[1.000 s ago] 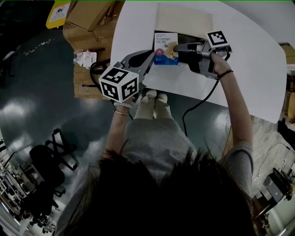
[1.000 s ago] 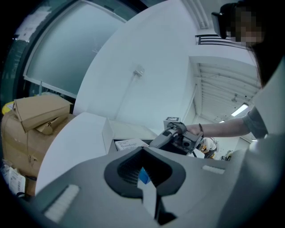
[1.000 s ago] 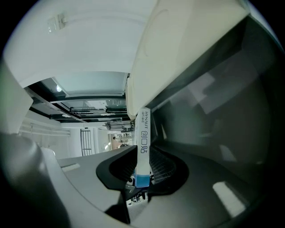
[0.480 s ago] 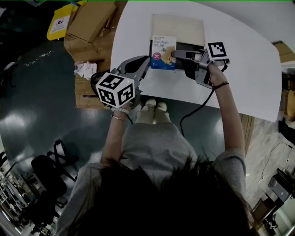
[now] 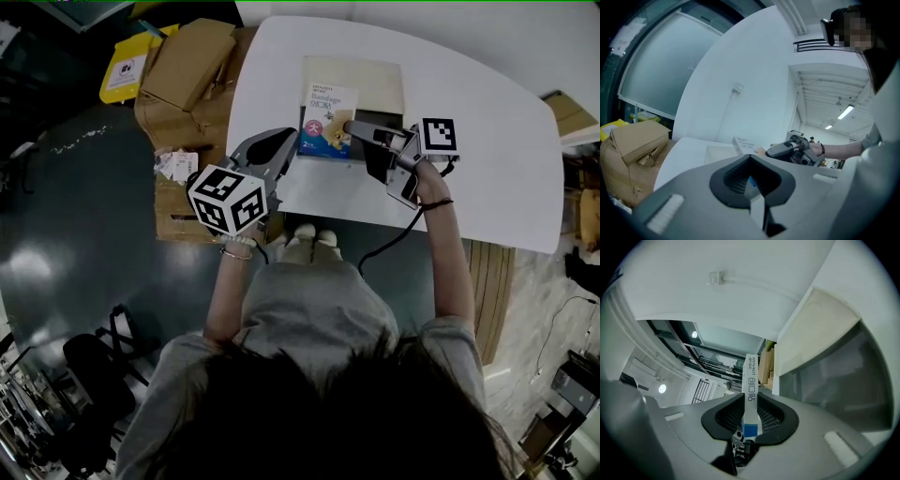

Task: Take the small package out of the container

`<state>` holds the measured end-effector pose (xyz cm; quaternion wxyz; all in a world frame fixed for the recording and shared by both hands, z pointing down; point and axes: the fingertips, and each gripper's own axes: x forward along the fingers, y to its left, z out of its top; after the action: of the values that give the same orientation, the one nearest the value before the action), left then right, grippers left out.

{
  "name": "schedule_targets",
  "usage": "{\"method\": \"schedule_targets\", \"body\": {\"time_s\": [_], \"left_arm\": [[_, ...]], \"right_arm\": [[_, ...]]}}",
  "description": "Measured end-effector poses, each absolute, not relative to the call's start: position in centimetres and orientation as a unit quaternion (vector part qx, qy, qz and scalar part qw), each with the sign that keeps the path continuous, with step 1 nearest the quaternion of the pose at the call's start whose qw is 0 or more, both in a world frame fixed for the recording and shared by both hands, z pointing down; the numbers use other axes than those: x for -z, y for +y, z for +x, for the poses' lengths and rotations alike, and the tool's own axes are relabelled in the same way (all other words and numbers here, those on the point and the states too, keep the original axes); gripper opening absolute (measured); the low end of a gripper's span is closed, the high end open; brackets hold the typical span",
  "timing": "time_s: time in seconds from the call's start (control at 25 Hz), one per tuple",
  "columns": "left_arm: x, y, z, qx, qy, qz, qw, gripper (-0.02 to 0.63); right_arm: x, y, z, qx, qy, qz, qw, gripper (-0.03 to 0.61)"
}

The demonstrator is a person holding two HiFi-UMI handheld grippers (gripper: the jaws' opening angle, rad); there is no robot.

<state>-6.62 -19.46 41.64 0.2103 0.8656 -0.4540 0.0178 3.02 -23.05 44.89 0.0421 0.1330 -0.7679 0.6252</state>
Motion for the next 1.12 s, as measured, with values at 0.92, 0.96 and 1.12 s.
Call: {"method": "schedule_targets", "body": {"time_s": [0.92, 0.96, 1.12], "left_arm": [[-36.1, -20.9, -6.4, 0.018, -0.443, 0.883, 0.154, -0.011], [-35.9, -21.0, -6.3, 0.020, -0.442, 0.884, 0.151, -0.011], [-35.0, -21.3, -6.2, 0.023, -0.440, 0.887, 0.140, -0.011]], "right_arm": [[-38.6, -23.8, 5.3, -0.540, -0.816, 0.167, -0.123, 0.100], [-38.3, -23.8, 5.4, -0.538, -0.816, 0.167, -0.131, 0.100], [-37.3, -23.9, 6.3, -0.525, -0.818, 0.169, -0.162, 0.100]]}}
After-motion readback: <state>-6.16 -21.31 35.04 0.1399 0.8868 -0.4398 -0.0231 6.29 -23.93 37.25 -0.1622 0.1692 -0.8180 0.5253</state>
